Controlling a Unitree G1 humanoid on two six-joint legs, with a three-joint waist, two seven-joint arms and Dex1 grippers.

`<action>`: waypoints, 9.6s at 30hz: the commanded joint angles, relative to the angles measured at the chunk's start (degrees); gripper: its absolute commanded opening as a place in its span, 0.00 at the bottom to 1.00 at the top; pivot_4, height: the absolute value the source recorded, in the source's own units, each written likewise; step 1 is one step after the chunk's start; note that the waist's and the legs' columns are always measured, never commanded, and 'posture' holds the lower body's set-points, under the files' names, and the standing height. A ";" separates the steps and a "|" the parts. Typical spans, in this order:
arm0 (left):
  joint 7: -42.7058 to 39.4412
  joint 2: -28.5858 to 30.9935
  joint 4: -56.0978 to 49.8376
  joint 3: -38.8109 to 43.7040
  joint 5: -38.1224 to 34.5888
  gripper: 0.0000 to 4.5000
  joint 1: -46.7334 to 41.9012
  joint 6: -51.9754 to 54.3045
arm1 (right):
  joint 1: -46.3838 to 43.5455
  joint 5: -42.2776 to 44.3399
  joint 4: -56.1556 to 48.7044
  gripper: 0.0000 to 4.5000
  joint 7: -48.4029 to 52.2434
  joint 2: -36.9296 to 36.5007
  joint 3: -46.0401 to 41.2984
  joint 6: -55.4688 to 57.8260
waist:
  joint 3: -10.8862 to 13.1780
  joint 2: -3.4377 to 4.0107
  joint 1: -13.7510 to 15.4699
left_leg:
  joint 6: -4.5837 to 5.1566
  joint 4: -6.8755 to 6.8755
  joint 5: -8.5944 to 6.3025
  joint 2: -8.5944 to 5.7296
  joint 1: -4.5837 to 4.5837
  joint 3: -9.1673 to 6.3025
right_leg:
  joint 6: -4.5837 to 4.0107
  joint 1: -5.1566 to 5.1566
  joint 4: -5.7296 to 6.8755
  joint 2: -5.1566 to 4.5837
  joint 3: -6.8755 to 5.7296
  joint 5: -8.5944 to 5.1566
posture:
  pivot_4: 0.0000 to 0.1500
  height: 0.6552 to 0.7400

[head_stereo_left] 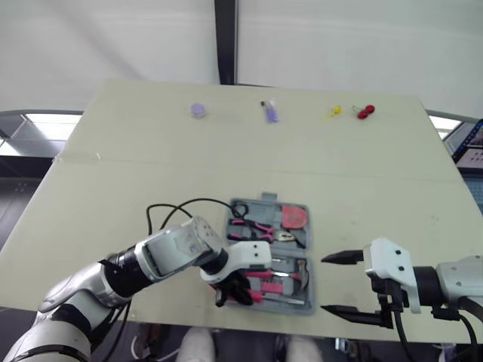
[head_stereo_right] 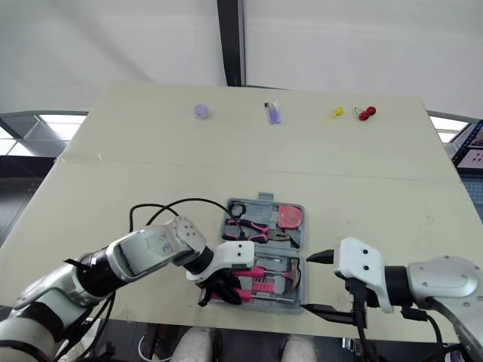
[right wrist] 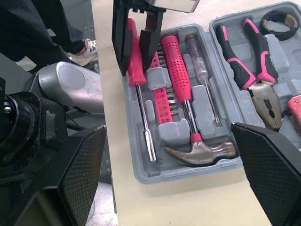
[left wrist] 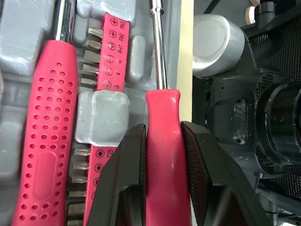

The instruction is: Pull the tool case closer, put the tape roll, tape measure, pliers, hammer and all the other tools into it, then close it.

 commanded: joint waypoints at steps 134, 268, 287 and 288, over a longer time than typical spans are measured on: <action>-12.91 -2.79 20.87 10.67 25.60 0.01 27.11 -59.45 | 1.16 2.17 -0.32 1.00 1.40 -0.48 -5.65 1.43 | -0.65 0.07 -0.44 | 0.07 -0.04 -0.04 0.00 0.35 -0.02 | 0.00 0.33 0.05 0.00 -0.04 0.00 | 1.00 1.00; 5.64 -9.11 20.61 38.03 8.49 0.00 33.39 -38.53 | -20.18 -16.46 36.33 0.01 -9.77 26.47 21.62 -6.05 | -0.46 0.45 -3.54 | -0.10 -0.74 -0.28 0.20 0.89 0.54 | -0.33 0.06 0.27 -0.08 -0.75 0.04 | 1.00 1.00; 4.46 -7.93 16.64 36.39 8.39 0.00 35.60 -35.40 | -17.45 -16.09 33.40 0.01 -8.44 26.23 21.57 -4.80 | -0.50 0.44 -3.52 | -0.10 -0.76 -0.28 0.20 0.91 0.53 | -0.34 0.07 0.27 -0.08 -0.72 0.04 | 1.00 1.00; 4.24 -7.40 15.96 36.34 8.29 0.00 36.08 -35.00 | -17.04 -15.94 32.95 0.01 -8.25 26.02 21.54 -4.54 | -0.50 0.44 -3.54 | -0.10 -0.77 -0.28 0.20 0.91 0.53 | -0.34 0.06 0.27 -0.08 -0.72 0.04 | 1.00 1.00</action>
